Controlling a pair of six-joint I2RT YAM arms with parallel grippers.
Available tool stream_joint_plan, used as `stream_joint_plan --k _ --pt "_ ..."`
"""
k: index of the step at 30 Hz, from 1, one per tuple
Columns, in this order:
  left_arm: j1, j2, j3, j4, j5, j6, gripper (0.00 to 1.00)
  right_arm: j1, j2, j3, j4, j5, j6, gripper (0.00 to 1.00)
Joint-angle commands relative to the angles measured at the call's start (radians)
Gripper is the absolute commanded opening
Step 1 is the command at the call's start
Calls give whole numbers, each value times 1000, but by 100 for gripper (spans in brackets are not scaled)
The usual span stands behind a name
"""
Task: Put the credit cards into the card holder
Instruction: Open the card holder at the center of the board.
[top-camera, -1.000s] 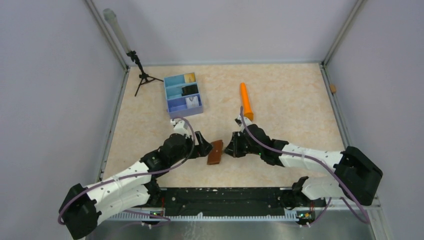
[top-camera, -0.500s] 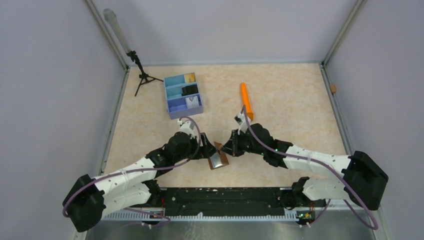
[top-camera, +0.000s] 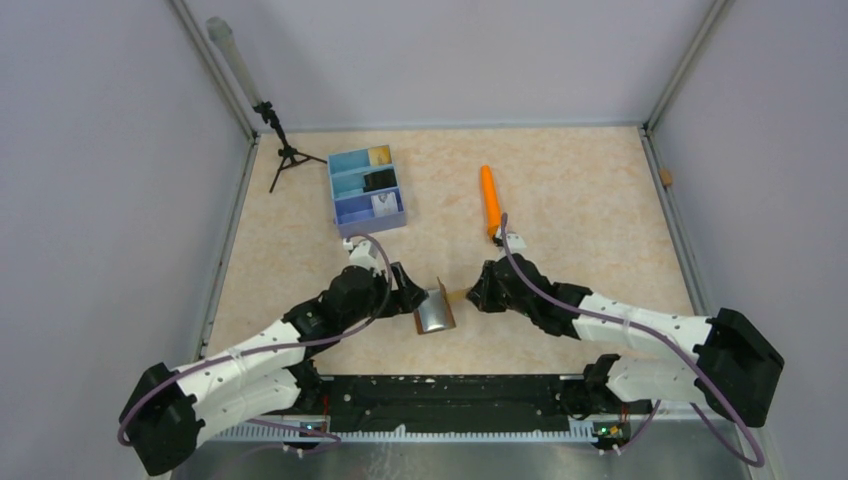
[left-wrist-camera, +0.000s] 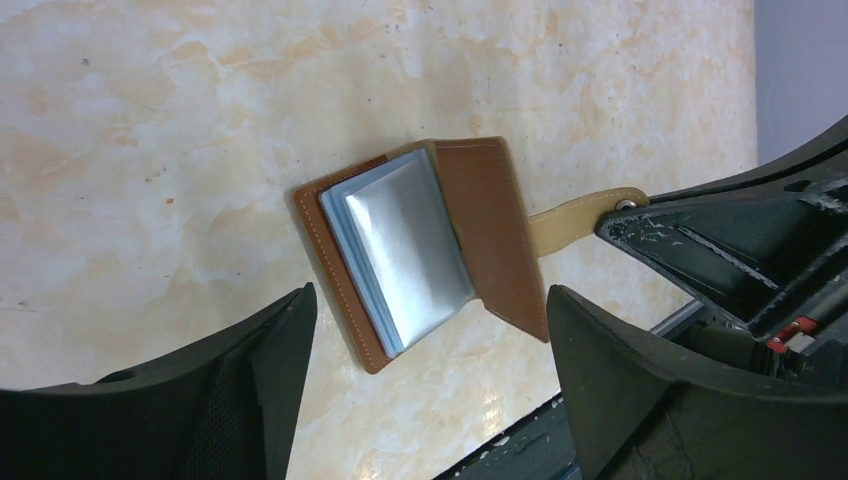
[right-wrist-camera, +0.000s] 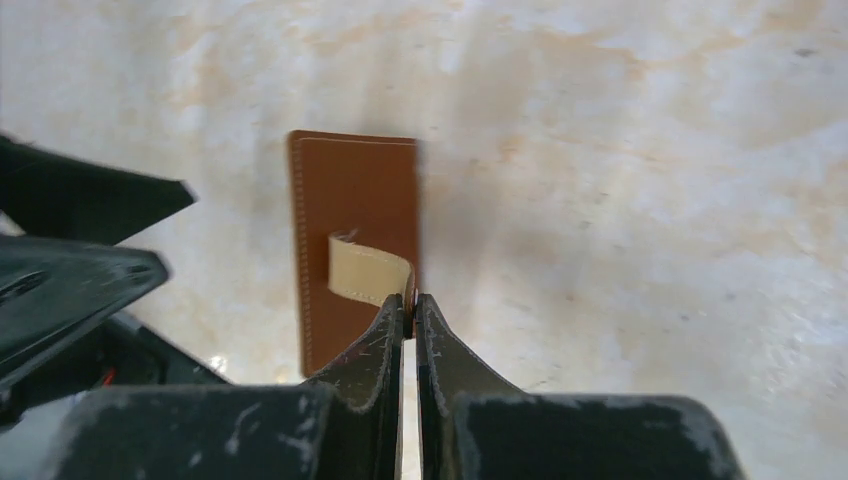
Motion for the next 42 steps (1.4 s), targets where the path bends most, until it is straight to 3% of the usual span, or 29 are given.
stream_joint_plan --k 1,17,29,42 --pt "-1 -20 -21 0 -37 -25 86 10 -15 -13 -164 168 61 0" --pt "-2 135 -12 140 25 -43 71 9 -10 -49 -173 202 98 0" --pt "-2 114 22 226 167 -27 78 9 -144 -63 0 56 37 0" --pt "-2 224 14 350 226 -57 79 10 -116 -56 90 -45 5 0"
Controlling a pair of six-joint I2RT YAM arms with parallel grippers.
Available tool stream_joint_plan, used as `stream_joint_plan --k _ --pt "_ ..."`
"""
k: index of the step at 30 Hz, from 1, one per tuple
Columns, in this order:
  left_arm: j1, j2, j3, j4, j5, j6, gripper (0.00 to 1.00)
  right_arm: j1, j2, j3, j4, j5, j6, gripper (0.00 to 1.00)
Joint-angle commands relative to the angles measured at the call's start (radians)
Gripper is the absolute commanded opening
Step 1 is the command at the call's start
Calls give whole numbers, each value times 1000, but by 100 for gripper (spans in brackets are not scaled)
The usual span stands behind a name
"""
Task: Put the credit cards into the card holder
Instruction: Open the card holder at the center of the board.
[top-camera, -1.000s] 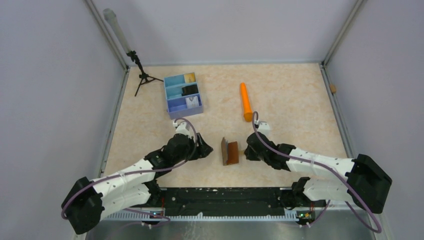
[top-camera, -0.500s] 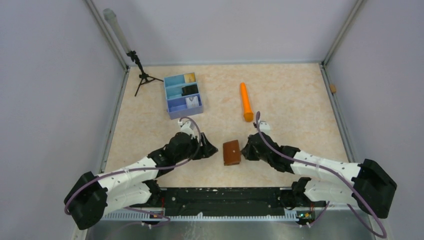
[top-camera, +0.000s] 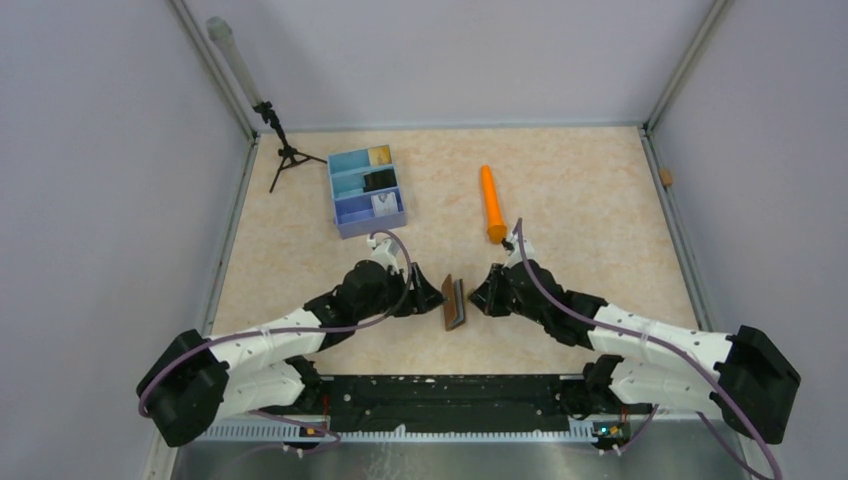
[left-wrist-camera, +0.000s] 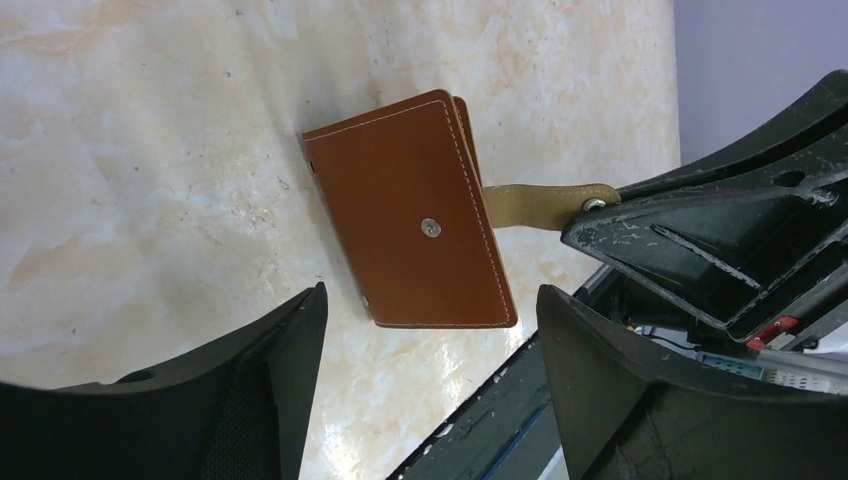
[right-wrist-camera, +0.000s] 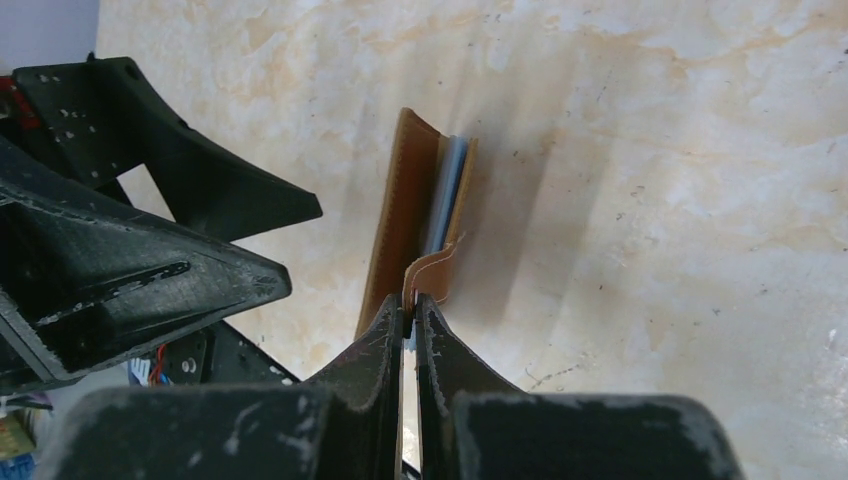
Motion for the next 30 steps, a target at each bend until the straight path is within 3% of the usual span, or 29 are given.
stream_joint_plan --k 1,15,30 --pt "-2 36 20 111 37 -24 79 9 13 24 80 -51 -16 0" --pt "-2 85 55 104 43 -4 81 9 9 37 88 -69 -36 0" --pt "-3 150 188 -94 43 12 76 9 -4 45 94 -85 -42 0"
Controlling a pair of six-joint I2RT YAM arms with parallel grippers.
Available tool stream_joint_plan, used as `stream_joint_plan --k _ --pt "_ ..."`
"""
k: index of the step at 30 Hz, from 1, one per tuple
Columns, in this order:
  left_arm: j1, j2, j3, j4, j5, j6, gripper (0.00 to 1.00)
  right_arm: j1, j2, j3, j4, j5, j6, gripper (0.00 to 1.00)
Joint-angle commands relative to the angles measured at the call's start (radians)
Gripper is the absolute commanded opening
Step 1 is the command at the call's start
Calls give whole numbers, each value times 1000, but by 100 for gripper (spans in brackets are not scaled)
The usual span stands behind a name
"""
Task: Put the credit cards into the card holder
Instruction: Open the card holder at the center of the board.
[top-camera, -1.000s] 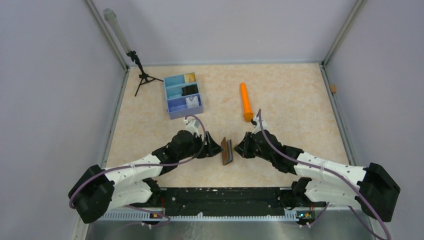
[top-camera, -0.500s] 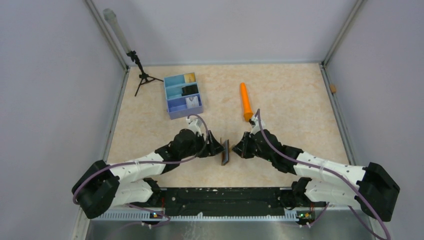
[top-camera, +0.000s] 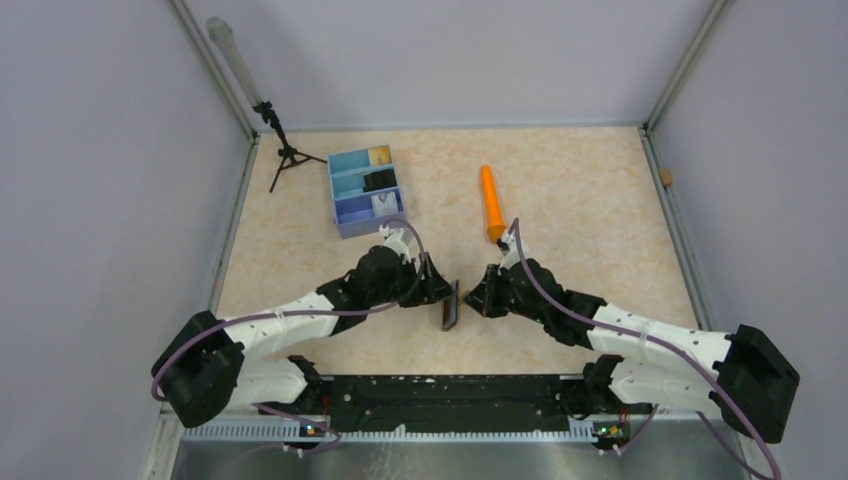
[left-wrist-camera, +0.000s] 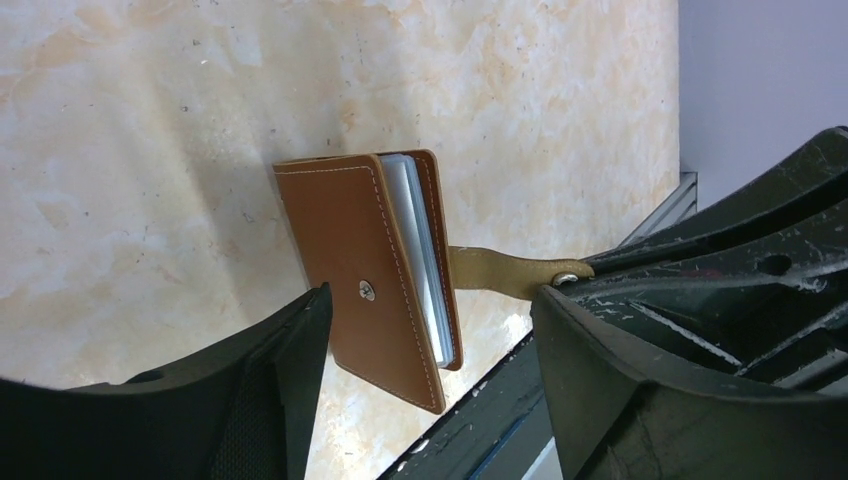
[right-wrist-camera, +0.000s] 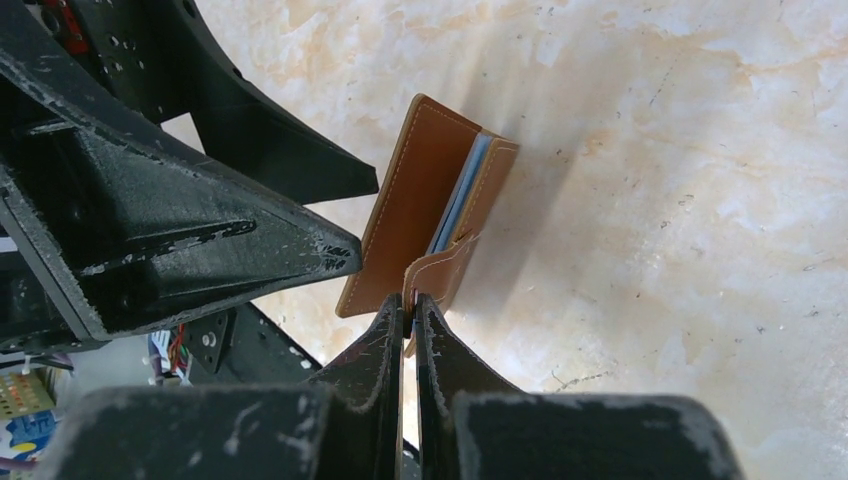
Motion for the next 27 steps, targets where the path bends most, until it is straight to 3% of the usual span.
stream_joint_plan --k 1,7,21,27 --pt "-4 26 83 -92 8 17 74 9 -14 46 47 -6 -16 0" --pt "-3 31 121 -170 8 22 63 9 -18 51 49 -4 -18 0" --pt "-6 17 105 -229 51 45 60 10 -4 55 86 -20 -15 0" --pt "-7 17 89 -207 47 37 48 10 2 50 88 -15 -9 0"
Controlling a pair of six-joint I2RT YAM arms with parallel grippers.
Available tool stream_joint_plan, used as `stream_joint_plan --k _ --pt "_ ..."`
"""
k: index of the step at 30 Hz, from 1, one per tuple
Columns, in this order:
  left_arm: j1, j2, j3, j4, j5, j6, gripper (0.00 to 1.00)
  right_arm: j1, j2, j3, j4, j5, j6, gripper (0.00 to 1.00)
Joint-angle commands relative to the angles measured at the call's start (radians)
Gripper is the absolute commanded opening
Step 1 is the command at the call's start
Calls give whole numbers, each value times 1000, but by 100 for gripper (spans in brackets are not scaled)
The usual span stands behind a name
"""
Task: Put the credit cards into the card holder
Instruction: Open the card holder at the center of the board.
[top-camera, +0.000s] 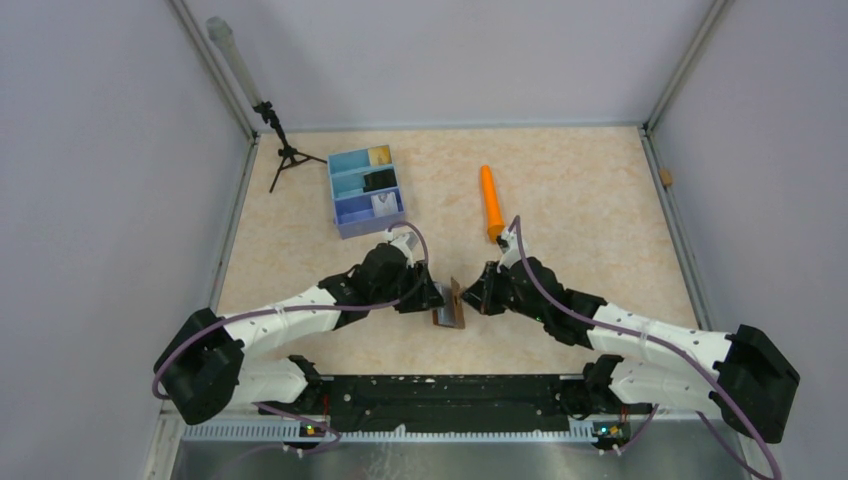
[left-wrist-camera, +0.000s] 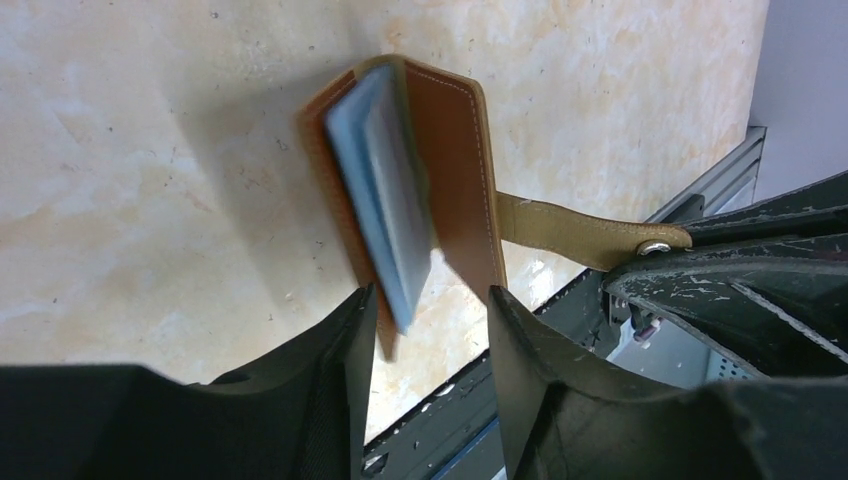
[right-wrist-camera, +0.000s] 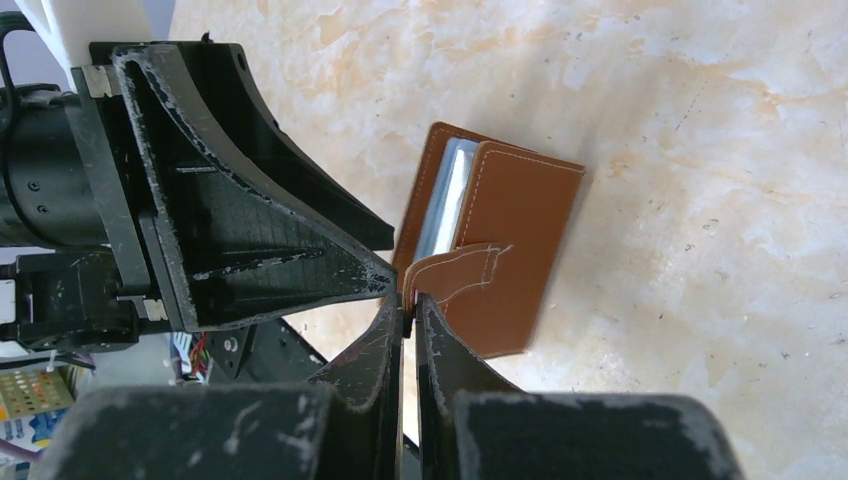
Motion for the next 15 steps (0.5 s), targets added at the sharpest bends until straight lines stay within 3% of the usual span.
stream_joint_plan --k 1,10,15 --pt "-4 -8 0 41 7 4 47 9 3 43 47 1 -7 0" --pt "-5 -24 -13 54 -6 -12 41 9 -1 36 -9 68 25 0" --pt "-5 -117 -42 44 -63 -6 55 10 -12 52 -246 283 87 0"
